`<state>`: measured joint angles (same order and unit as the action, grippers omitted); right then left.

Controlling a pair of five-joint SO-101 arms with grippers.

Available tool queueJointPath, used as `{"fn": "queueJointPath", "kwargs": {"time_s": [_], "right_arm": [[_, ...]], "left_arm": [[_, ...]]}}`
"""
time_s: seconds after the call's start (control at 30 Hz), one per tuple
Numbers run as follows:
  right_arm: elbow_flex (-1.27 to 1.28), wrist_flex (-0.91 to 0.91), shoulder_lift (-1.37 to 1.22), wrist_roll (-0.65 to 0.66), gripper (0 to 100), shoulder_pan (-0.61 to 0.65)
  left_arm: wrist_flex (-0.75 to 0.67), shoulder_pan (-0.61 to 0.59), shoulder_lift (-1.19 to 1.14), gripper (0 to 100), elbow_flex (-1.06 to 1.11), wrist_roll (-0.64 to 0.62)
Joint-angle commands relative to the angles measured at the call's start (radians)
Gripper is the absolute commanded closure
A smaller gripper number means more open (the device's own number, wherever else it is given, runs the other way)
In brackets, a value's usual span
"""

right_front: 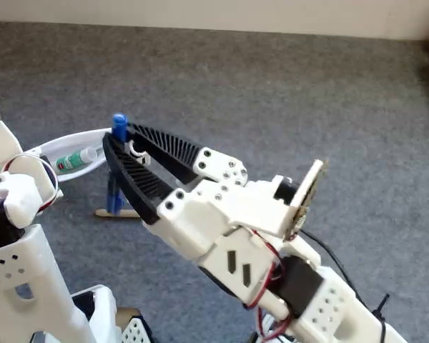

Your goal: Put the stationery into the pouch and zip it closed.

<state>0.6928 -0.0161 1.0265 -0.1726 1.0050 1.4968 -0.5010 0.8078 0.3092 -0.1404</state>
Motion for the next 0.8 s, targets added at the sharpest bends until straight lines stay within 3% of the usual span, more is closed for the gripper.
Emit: {"fn": "queueJointPath", "kwargs": {"time_s": [0.0, 0.5, 0.77], "right_arm": [[-0.008, 0.104, -0.099, -0.014, 99.5, 0.008], [-0.008, 0.467, -0.364, -0.011, 99.5, 0.004], [-0.018, 0.679, -0.541, -0.011, 99.5, -0.091]], "left_arm": [[-0.028, -0.012, 0.016, 99, -0.01, -0.008], [-0.028, -0.012, 0.016, 99, -0.002, -0.008], [-0.028, -0.012, 0.016, 99, -0.002, -0.008]]}}
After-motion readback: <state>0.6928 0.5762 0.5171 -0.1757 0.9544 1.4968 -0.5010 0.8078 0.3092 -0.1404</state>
